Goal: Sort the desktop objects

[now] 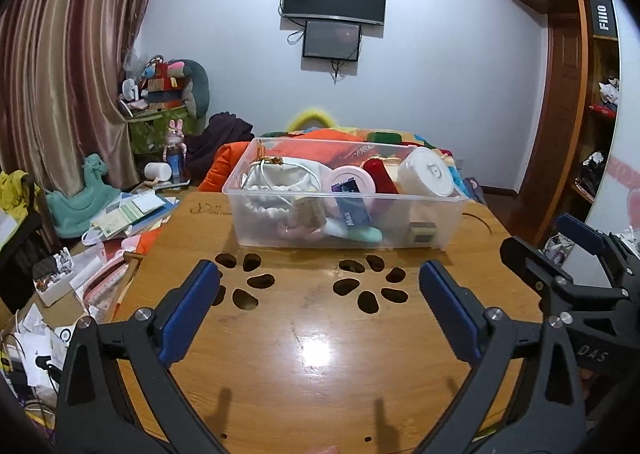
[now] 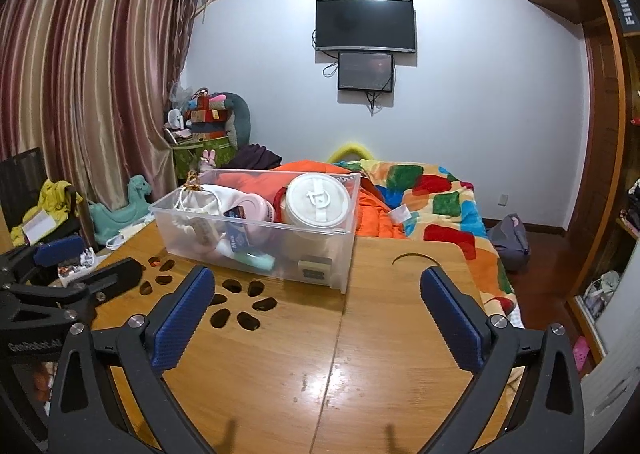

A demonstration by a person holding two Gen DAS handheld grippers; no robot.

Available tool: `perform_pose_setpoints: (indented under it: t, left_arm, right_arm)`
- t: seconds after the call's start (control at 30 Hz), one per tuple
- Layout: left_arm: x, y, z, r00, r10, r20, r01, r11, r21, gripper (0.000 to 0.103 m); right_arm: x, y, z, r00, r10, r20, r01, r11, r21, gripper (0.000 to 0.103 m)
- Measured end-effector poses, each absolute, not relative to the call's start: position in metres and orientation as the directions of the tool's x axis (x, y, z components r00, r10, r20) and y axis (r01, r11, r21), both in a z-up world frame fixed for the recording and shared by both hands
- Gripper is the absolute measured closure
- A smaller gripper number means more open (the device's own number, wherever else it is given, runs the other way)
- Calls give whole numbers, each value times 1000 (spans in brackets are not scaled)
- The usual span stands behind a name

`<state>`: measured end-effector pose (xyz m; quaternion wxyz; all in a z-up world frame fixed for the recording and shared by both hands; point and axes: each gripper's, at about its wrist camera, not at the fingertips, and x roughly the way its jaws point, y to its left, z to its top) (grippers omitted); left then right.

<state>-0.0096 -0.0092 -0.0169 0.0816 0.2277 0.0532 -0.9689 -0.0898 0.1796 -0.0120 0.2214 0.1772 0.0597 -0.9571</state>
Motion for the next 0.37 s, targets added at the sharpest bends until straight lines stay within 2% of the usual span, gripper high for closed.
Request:
perform_pose_setpoints:
  t: [0.37]
  left_arm:
    - [-9,0,-17,-892,-130,-433,162,-986,-38,2]
  right_arm:
    - [-91,182,-15,-842,-386,-377,435,-899,-51,1]
